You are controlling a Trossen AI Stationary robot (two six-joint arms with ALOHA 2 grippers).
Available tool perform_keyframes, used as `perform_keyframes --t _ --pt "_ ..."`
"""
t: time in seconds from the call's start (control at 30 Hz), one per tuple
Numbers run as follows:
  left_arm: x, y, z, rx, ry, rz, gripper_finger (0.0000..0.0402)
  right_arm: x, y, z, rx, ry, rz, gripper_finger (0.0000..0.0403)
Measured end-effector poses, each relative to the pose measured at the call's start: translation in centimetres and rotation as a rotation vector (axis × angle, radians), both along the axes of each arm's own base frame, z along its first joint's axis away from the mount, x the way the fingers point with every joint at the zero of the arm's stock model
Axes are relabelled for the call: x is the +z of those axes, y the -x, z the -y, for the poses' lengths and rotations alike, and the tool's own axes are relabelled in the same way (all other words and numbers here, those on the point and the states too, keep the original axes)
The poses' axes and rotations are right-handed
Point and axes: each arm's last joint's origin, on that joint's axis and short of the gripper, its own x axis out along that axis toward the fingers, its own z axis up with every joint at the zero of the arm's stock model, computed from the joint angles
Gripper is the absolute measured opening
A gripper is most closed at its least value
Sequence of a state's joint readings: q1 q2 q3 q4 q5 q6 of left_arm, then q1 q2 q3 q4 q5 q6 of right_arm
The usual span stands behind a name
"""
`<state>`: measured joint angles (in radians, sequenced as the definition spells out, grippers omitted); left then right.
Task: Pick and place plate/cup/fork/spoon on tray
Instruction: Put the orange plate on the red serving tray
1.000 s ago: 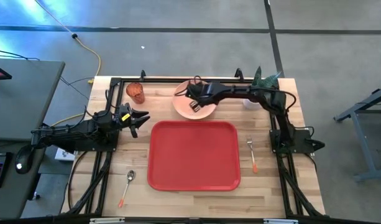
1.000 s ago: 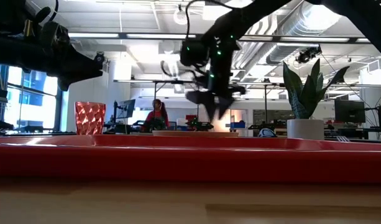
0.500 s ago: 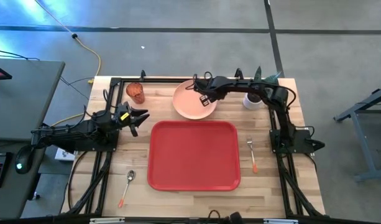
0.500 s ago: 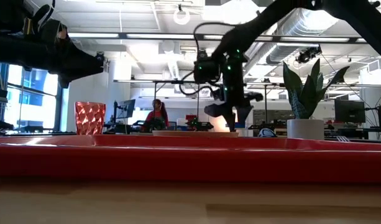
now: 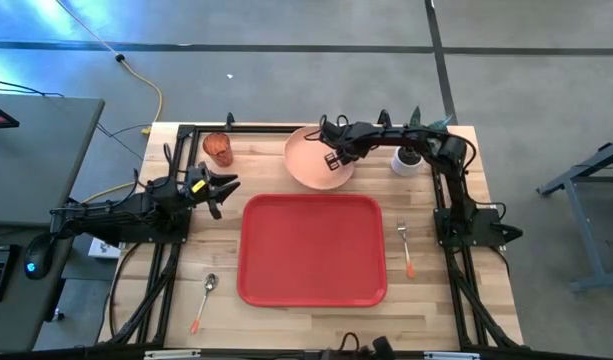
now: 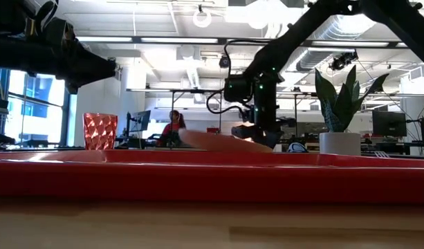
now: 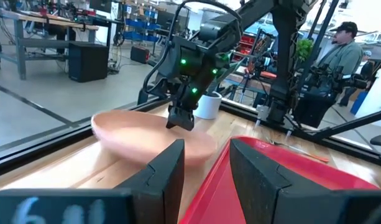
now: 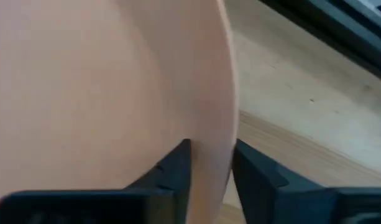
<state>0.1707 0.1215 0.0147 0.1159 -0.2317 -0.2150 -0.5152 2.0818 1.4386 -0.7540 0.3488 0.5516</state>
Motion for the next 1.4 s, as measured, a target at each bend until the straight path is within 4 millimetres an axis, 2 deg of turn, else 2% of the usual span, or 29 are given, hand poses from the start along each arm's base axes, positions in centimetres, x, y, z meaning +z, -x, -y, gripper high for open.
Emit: perform_keyframes --t 0.07,0.13,0.3,0.37,0.47,0.7,0.77,0.9,0.97,1.03,1.27,1.4 --pt "0.1 0.0 0.0 0.0 -0.002 0.01 0.0117 0.1 -0.2 -0.3 0.01 0.017 -0.004 0.0038" --pt "0.2 0.0 0.0 0.0 -0.004 0.02 0.0117 0.2 -0.4 -0.4 0.032 0.041 -0.012 0.0013" --pt "0.6 0.1 -0.1 0.03 -0.015 0.058 0.0117 0.7 -0.3 -0.2 0.056 0.042 -0.006 0.0013" --pt "0.8 0.1 -0.1 0.044 -0.029 0.071 0.0117 1.8 -0.1 -0.4 0.067 0.049 0.015 0.0005" --pt "1.0 0.1 -0.2 0.07 -0.059 0.081 0.0117 5.2 0.3 -1.3 0.121 0.075 0.073 0.0005" --pt "1.2 0.2 -0.3 0.131 -0.106 0.077 0.0117 12.5 1.8 -5.8 0.213 0.142 0.195 0.0001" --pt "1.2 0.3 -0.4 0.154 -0.104 0.079 0.0117 13.9 2.2 -7.5 0.246 0.141 0.221 0.0001" --pt "1.3 0.3 -0.4 0.165 -0.104 0.086 0.0117 15.3 2.5 -11.2 0.3 0.106 0.252 0.0001" --pt "1.3 0.3 -0.4 0.165 -0.104 0.087 0.0117 15.2 2.5 -13.1 0.327 0.085 0.267 0.0001" --pt "1.3 0.3 -0.4 0.165 -0.104 0.087 0.0117 14.2 2.2 -15.2 0.361 0.054 0.279 0.0" --pt "1.1 0.3 -0.4 0.153 -0.103 0.073 0.0117 7.8 2.5 -21.4 0.4 -0.044 0.358 0.0" --pt "1.0 0.3 -0.4 0.153 -0.102 0.062 0.0117 5.5 3.1 -24.0 0.417 -0.067 0.431 0.0"
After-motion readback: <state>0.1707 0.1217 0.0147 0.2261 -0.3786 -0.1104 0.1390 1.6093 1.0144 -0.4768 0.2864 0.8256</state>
